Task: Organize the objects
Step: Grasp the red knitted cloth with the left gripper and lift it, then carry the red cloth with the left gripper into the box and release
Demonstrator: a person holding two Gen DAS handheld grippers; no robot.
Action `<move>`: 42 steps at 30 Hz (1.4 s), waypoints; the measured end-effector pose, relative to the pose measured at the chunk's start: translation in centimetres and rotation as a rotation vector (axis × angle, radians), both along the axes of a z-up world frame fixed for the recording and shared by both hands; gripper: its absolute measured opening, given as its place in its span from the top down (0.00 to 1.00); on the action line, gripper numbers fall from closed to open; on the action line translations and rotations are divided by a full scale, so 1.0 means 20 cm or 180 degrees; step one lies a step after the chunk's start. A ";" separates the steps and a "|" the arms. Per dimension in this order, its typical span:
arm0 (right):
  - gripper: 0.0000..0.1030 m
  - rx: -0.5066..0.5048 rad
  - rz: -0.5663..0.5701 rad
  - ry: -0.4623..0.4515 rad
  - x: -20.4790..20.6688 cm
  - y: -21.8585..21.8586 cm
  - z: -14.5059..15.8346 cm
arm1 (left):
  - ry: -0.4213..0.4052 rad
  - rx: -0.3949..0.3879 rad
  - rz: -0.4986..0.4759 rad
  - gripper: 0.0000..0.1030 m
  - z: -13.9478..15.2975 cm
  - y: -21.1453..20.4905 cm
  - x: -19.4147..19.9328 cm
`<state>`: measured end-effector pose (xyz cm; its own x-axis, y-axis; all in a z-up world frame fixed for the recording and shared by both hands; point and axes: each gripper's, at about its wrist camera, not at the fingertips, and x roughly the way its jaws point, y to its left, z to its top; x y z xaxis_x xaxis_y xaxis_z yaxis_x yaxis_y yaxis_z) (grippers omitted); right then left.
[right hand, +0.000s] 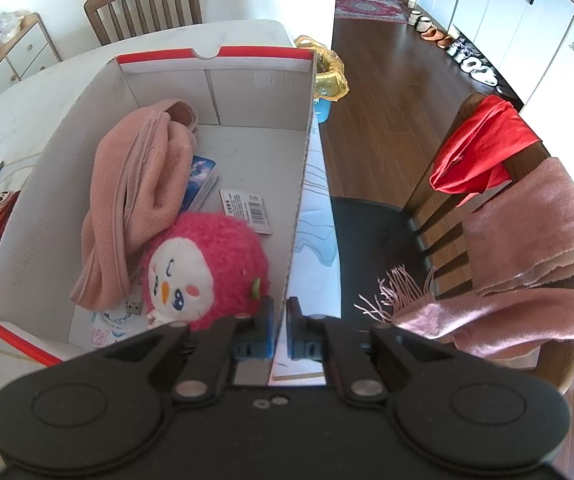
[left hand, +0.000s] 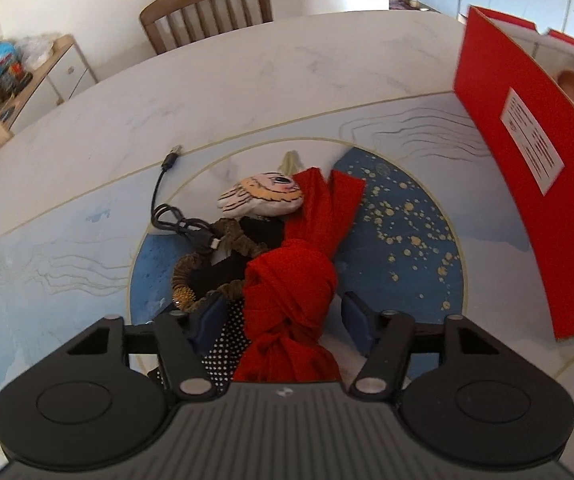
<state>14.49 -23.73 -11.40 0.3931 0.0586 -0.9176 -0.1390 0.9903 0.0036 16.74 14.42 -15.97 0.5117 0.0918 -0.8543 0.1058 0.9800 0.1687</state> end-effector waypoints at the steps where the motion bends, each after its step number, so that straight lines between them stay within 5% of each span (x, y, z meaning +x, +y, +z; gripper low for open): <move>1: 0.95 -0.0003 0.0001 0.0000 0.00 0.00 0.00 | 0.0009 0.0027 -0.0030 0.56 0.00 -0.01 0.00; 6: 0.95 0.0000 0.0001 -0.0002 0.00 0.00 0.00 | 0.0007 0.0005 -0.0016 0.67 0.01 -0.01 -0.01; 23: 0.95 -0.0005 0.0007 -0.0007 0.00 0.01 0.00 | 0.0043 -0.0567 0.0053 0.69 0.37 -0.01 -0.05; 42: 0.95 -0.0018 0.0018 -0.0011 0.01 0.02 0.01 | -0.0172 -0.0870 -0.0864 0.68 0.76 -0.49 0.04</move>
